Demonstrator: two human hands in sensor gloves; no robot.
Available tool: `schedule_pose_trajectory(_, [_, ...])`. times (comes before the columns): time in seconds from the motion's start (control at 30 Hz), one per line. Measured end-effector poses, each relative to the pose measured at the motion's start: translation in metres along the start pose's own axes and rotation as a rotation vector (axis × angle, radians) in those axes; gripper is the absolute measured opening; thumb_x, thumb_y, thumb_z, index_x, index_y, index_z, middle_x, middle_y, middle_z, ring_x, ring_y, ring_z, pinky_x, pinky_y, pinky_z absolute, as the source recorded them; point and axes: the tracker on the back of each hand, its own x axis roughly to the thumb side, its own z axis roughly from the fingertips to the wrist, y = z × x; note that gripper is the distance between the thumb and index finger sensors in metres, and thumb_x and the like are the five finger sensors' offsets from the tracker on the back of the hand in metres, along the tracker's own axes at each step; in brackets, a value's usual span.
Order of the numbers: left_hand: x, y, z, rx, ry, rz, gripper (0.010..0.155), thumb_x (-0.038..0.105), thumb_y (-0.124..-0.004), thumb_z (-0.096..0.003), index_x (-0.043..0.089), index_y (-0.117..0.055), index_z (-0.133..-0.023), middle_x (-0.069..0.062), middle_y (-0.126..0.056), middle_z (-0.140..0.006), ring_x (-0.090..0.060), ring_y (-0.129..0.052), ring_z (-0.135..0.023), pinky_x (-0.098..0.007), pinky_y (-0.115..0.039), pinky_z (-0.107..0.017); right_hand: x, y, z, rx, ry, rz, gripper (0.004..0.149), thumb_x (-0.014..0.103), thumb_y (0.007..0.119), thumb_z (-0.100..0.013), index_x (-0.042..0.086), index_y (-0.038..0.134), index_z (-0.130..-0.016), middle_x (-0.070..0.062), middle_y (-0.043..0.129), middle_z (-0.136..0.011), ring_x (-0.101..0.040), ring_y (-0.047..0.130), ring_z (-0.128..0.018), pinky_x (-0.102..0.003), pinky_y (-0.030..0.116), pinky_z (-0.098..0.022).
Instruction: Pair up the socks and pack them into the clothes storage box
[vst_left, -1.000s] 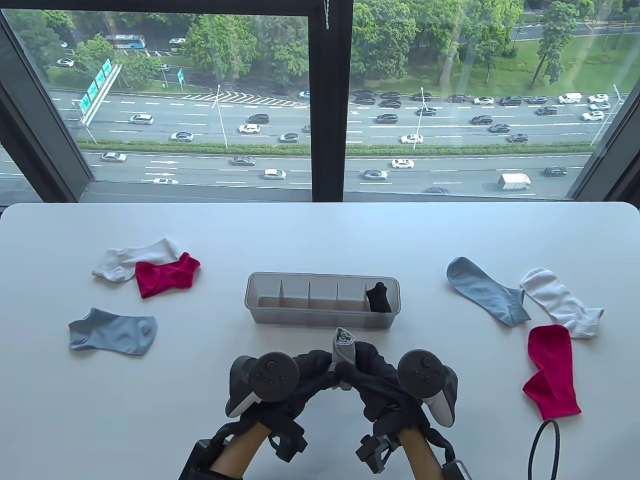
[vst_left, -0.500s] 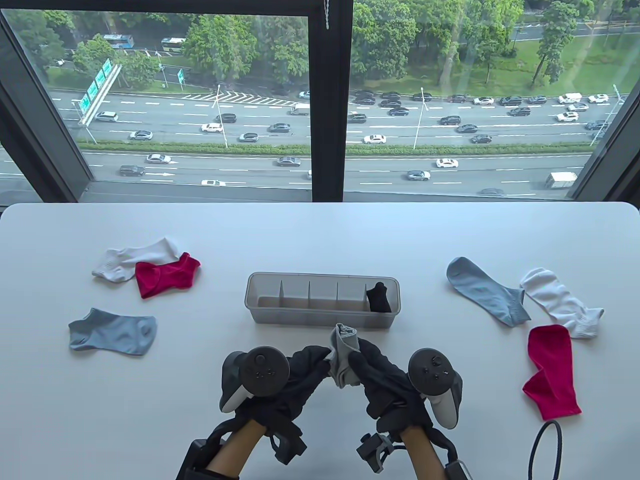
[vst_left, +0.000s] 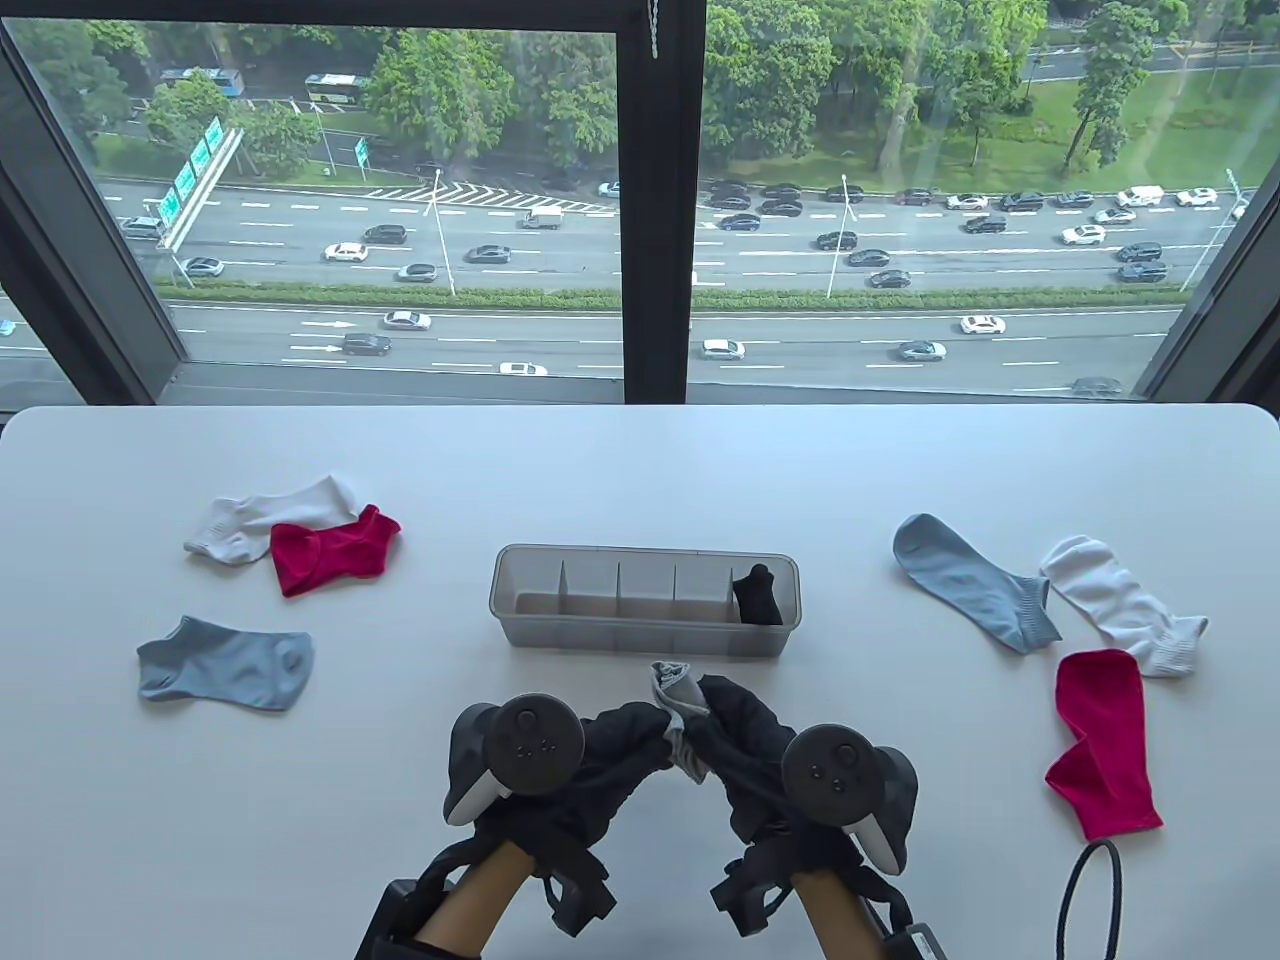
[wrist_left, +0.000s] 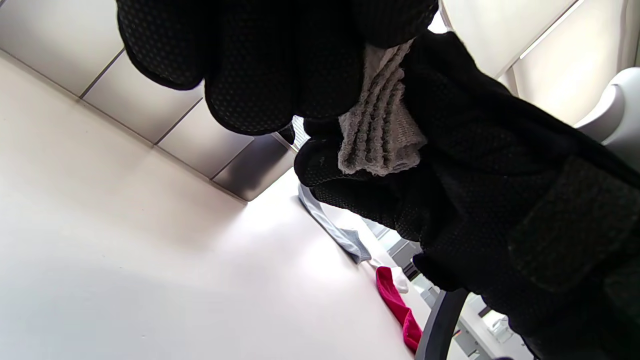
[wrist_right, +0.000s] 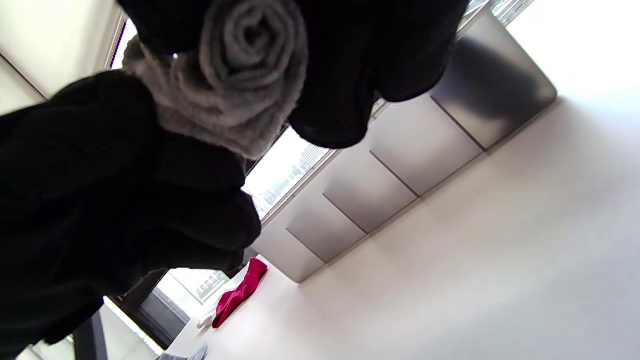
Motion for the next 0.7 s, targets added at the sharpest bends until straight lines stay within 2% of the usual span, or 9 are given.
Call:
schedule_pose_trajectory(0.07, [-0.006, 0.002, 0.000, 0.000, 0.022, 0.035, 0.040, 0.027, -0.068, -0.0568, 0.005, -0.078, -0.088, -0.013, -0.097, -0.076, -0.033, -0.102, -0.067, -0.056, -0.081, -0.057, 0.002, 0.006, -0.002, 0.182, -0.059, -0.009, 0.081, 0.051, 0.060, -0.053, 0.000, 0.043, -0.114, -0.030, 0.066, -0.106, -0.037, 0.082, -0.089, -0.059, 0.067, -0.070])
schedule_pose_trajectory(0.1, [-0.008, 0.002, 0.000, -0.003, 0.025, 0.033, 0.039, 0.028, -0.068, -0.0567, 0.005, -0.078, -0.088, -0.012, -0.098, -0.075, -0.033, -0.102, -0.066, -0.056, -0.082, -0.057, 0.004, 0.010, -0.002, 0.217, -0.060, -0.010, 0.094, 0.057, 0.063, -0.048, -0.004, 0.035, -0.114, -0.034, 0.057, -0.109, -0.042, 0.074, -0.094, -0.062, 0.064, -0.070])
schedule_pose_trajectory(0.17, [-0.008, 0.001, 0.000, -0.016, 0.017, 0.035, 0.039, 0.029, -0.069, -0.0562, 0.005, -0.079, -0.085, -0.011, -0.098, -0.073, -0.032, -0.103, -0.065, -0.055, -0.082, -0.056, 0.007, 0.017, -0.002, 0.213, -0.055, 0.090, 0.101, 0.060, 0.067, -0.044, -0.004, 0.033, -0.114, -0.032, 0.056, -0.109, -0.041, 0.073, -0.095, -0.060, 0.065, -0.071])
schedule_pose_trajectory(0.23, [-0.003, 0.001, 0.000, -0.046, -0.008, 0.039, 0.038, 0.029, -0.069, -0.0563, 0.006, -0.079, -0.084, -0.009, -0.098, -0.072, -0.031, -0.103, -0.065, -0.055, -0.082, -0.057, 0.006, 0.017, -0.003, 0.126, -0.040, 0.208, 0.091, 0.060, 0.067, -0.044, 0.002, 0.044, -0.111, -0.021, 0.070, -0.103, -0.029, 0.084, -0.087, -0.052, 0.073, -0.069])
schedule_pose_trajectory(0.37, [0.004, 0.003, -0.003, -0.121, -0.021, -0.070, 0.038, 0.029, -0.063, -0.0574, 0.010, -0.075, -0.089, -0.006, -0.094, -0.077, -0.032, -0.099, -0.070, -0.057, -0.077, -0.062, -0.014, 0.009, -0.006, 0.160, 0.028, -0.071, 0.076, 0.049, 0.075, -0.047, 0.010, 0.055, -0.109, -0.015, 0.079, -0.098, -0.023, 0.093, -0.078, -0.048, 0.077, -0.067])
schedule_pose_trajectory(0.47, [0.001, 0.003, -0.002, -0.193, -0.004, -0.114, 0.042, 0.028, -0.060, -0.0591, 0.013, -0.071, -0.096, -0.010, -0.090, -0.085, -0.036, -0.094, -0.076, -0.060, -0.073, -0.065, -0.024, 0.003, -0.007, 0.135, 0.075, -0.174, 0.060, 0.042, 0.070, -0.056, 0.016, 0.059, -0.109, -0.016, 0.080, -0.098, -0.024, 0.093, -0.076, -0.049, 0.077, -0.066])
schedule_pose_trajectory(0.6, [0.003, -0.009, -0.002, -0.099, 0.032, -0.087, 0.053, 0.037, -0.065, -0.0562, 0.004, -0.065, -0.098, -0.018, -0.085, -0.090, -0.043, -0.089, -0.080, -0.064, -0.069, -0.065, -0.014, 0.004, -0.004, 0.005, 0.113, -0.059, 0.057, 0.044, 0.071, -0.058, 0.015, 0.063, -0.106, -0.016, 0.084, -0.094, -0.020, 0.096, -0.071, -0.045, 0.081, -0.064])
schedule_pose_trajectory(0.63, [0.005, -0.012, -0.002, -0.095, 0.032, -0.140, 0.065, 0.047, -0.070, -0.0532, 0.003, -0.062, -0.100, -0.020, -0.082, -0.094, -0.045, -0.087, -0.083, -0.065, -0.068, -0.066, -0.012, 0.004, -0.004, -0.027, 0.115, -0.041, 0.057, 0.045, 0.073, -0.057, 0.015, 0.065, -0.106, -0.016, 0.085, -0.093, -0.019, 0.097, -0.070, -0.045, 0.081, -0.063])
schedule_pose_trajectory(0.7, [0.010, -0.016, -0.001, 0.016, 0.053, -0.291, 0.063, 0.047, -0.074, -0.0507, 0.004, -0.066, -0.096, -0.019, -0.086, -0.089, -0.043, -0.091, -0.079, -0.064, -0.070, -0.064, -0.010, 0.007, -0.004, -0.008, 0.109, -0.046, 0.057, 0.045, 0.072, -0.058, 0.015, 0.065, -0.106, -0.016, 0.085, -0.093, -0.019, 0.096, -0.071, -0.045, 0.080, -0.064])
